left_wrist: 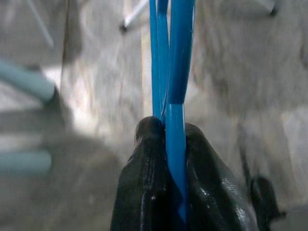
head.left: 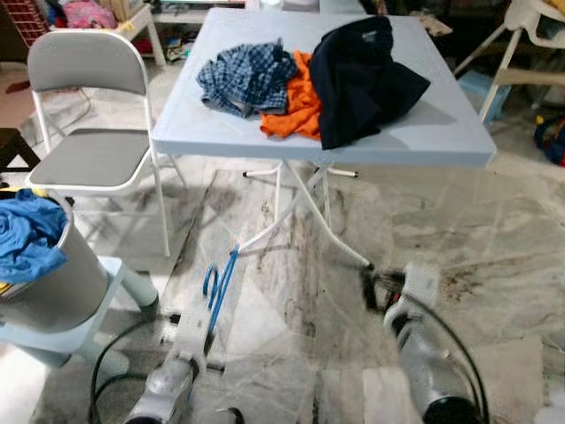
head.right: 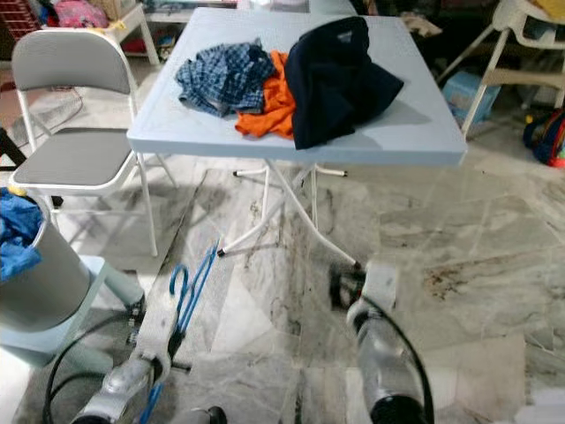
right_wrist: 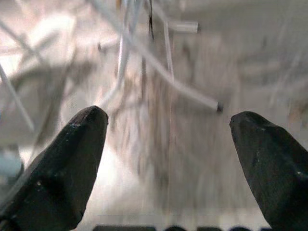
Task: Hang hanger
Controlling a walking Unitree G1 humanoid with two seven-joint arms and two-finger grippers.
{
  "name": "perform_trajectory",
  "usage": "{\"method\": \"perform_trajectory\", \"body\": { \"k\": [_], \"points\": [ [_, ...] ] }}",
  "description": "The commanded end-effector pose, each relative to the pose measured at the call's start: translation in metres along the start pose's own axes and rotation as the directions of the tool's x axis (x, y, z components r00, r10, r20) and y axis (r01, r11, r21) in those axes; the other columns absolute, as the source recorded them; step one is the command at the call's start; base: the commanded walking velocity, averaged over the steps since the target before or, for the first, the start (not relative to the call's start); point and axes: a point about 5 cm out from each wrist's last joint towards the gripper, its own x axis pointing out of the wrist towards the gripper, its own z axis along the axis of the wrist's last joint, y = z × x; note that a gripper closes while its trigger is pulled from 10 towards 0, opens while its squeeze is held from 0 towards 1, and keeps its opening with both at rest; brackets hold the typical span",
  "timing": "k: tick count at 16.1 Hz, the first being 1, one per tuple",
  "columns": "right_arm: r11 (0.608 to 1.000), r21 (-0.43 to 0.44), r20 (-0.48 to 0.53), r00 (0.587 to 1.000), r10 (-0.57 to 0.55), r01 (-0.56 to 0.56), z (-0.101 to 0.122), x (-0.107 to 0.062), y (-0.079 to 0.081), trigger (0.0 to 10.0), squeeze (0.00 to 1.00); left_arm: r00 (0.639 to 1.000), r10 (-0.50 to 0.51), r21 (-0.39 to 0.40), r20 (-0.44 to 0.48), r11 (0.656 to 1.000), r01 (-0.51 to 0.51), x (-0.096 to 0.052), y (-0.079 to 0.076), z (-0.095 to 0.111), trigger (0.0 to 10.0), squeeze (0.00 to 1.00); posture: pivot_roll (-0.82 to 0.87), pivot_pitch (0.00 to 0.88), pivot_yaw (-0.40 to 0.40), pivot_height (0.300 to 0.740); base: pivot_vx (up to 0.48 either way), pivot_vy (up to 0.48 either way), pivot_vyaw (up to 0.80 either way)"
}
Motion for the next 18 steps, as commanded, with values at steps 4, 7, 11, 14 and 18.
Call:
{"method": "perform_trajectory", "body": {
  "k": [4,7,11,14,18],
  "points": [
    [0.996,-0.033,-0.244,0.965,-0.093,0.087,-0.050,-0.015,-0.022,10.0,0.00,0.992,0.002,0.091,-0.124,0.996,0.010,-0.002,-0.001,-0.019,10.0,0.00,0.12,0.065,-0.016,0.740,0.000,0.000,-0.20],
    [0.993,-0.058,-0.364,0.924,-0.115,0.101,-0.076,-0.029,-0.028,10.0,0.00,0.981,-0.010,0.116,-0.192,0.993,0.033,-0.006,-0.004,-0.033,10.0,0.00,0.12,0.053,-0.005,0.740,0.000,0.000,-0.80],
    [0.989,-0.124,-0.433,0.893,-0.123,0.076,-0.090,-0.038,-0.029,10.0,0.00,0.963,-0.010,0.130,-0.271,0.990,0.047,-0.015,-0.006,-0.056,10.0,0.00,0.12,0.048,0.008,0.740,0.000,0.000,-0.80],
    [0.988,-0.144,-0.451,0.884,-0.119,0.060,-0.097,-0.043,-0.029,10.0,0.00,0.958,-0.009,0.155,-0.287,0.986,0.056,-0.016,-0.006,-0.060,10.0,0.00,0.12,0.054,0.019,0.740,0.000,0.295,-0.80],
    [0.984,-0.172,-0.481,0.868,-0.126,0.047,-0.107,-0.052,-0.032,10.0,0.00,0.960,-0.009,0.173,-0.281,0.983,0.060,-0.016,-0.007,-0.059,10.0,0.00,0.11,0.059,0.022,0.740,0.000,0.358,-0.80]
  ]
}}
